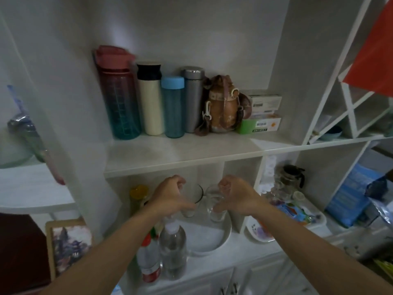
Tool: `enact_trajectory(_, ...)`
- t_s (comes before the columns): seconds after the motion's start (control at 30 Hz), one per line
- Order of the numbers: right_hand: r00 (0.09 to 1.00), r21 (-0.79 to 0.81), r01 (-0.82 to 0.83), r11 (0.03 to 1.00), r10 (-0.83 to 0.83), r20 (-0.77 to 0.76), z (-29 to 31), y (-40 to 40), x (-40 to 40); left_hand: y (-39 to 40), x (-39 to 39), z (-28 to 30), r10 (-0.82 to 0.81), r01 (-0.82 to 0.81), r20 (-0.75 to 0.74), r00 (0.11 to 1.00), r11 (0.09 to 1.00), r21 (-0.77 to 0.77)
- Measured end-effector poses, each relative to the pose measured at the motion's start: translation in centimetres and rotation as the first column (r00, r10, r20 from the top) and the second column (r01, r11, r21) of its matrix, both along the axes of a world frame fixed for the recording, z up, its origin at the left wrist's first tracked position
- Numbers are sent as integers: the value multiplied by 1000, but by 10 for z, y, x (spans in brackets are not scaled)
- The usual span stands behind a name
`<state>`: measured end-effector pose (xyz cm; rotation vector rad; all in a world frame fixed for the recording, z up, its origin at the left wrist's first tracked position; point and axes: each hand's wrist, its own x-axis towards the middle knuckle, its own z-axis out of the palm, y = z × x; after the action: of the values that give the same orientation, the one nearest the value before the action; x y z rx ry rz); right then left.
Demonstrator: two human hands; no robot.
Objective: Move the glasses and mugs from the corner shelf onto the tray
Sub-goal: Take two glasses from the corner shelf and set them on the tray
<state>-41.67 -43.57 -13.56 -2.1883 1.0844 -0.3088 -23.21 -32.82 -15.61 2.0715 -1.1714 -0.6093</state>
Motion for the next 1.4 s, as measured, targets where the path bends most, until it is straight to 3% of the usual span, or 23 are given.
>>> enact_trajectory(0.4, 994, 28, -90, 996, 92, -55, -55, -76, 31, -70, 23, -40, 28, -53, 102, 994, 968, 247)
enact_trajectory(0.67, 992, 80, -98, 992, 104, -72, -111, -107, 53, -107, 33, -69, -36, -53, 198, 980, 903, 426)
enact_trajectory(0.9, 986, 55, -75, 996, 83, -146, -150, -115, 74, -130, 42, -92, -77, -62, 250, 965, 860, 506)
enact_trajectory(1.4, 995, 126, 0, 992, 12, -98, -201, -141, 96, -173, 59, -125, -293, 64, 287, 912, 792, 607)
